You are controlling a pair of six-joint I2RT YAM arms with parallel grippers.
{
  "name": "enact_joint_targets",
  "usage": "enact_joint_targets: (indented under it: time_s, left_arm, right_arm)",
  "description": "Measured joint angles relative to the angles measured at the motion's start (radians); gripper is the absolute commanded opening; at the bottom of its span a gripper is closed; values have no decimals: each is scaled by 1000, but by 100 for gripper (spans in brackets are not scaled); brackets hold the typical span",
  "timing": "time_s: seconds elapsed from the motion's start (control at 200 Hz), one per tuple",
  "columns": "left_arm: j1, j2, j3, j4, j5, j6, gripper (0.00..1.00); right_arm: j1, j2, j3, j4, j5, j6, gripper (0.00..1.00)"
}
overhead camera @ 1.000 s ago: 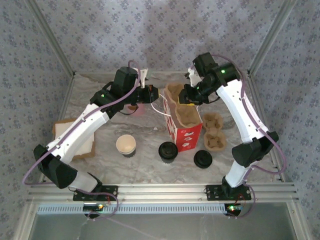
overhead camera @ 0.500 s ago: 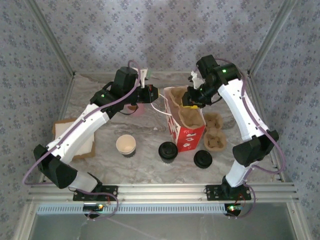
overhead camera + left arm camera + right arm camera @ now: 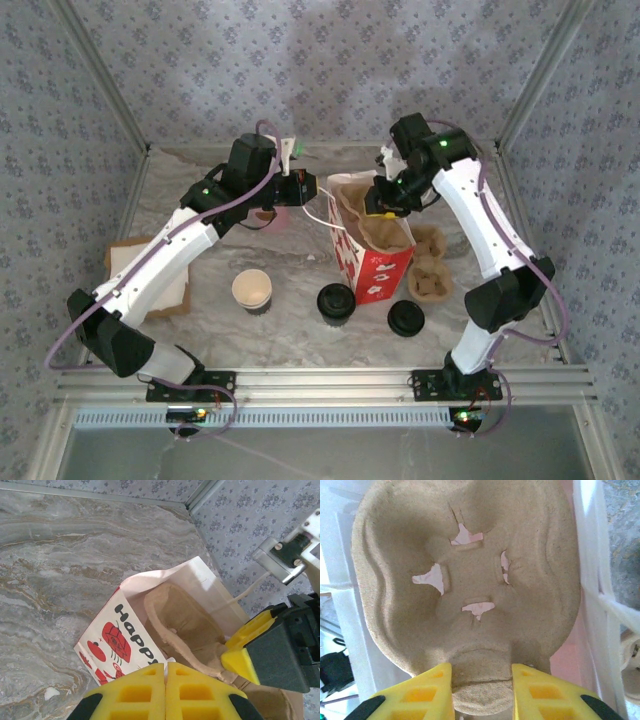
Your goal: Pack the takeout coffee
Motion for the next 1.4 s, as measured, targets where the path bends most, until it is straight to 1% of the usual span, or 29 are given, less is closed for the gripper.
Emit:
enact_joint_targets:
  time_s: [0.22,0.48,0.675,1.064,1.224,1.269,1.324,1.399]
  left_arm:
    - [0,0,0,0,0,0,0]
    - [0,0,0,0,8,0,0]
    - [0,1,0,0,14,0,0]
    - [-20,29,4,0,31,0,0]
    - [-20,34,7,0,34,1,0]
    - [-19,34,8,-1,34,1,3]
    - [-20,34,8,-1,34,1,7]
    - [-19,34,8,-2,34,7,12]
  right_arm:
    - [58,23,36,0,81,12,30]
    - [82,27,43,7,146,33,29]
    - [80,27,56,10,155,50,30]
    - [55,27,59,72,145,90,29]
    - [55,26,24,113,146,105,29]
    - [55,26,5,124,146,105,30]
    - [55,26,-12,129,151,109,35]
    - [58,26,-17,127,162,112,39]
